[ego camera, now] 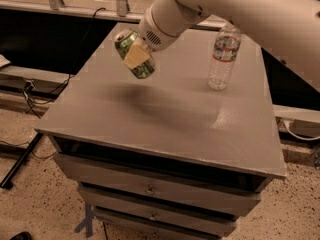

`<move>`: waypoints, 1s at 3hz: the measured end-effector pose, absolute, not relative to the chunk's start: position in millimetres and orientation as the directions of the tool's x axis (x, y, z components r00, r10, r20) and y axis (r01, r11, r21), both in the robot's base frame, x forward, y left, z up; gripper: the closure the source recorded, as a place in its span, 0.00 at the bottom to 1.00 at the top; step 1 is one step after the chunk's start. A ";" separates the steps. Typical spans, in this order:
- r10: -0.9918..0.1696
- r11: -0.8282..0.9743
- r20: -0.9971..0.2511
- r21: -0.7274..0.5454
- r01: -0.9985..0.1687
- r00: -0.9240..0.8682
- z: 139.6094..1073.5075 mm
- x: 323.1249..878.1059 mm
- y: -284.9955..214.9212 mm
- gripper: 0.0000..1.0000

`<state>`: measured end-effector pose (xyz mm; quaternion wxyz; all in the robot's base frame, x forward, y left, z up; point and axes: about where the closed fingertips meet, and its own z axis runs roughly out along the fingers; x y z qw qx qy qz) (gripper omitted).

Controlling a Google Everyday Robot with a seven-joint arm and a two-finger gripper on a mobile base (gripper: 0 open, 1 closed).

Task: Knock green can over

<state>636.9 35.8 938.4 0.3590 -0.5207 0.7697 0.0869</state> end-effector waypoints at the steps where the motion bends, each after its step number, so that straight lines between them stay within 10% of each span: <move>1: -0.823 0.360 -0.527 -0.194 -0.912 -0.213 912.8 628.9 26.2 0.83; 3: -0.853 0.331 -0.467 -0.145 -0.932 -0.231 901.4 609.5 18.5 0.36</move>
Offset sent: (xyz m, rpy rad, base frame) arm -0.0057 -0.0076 -0.0213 -0.1011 0.0864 0.0526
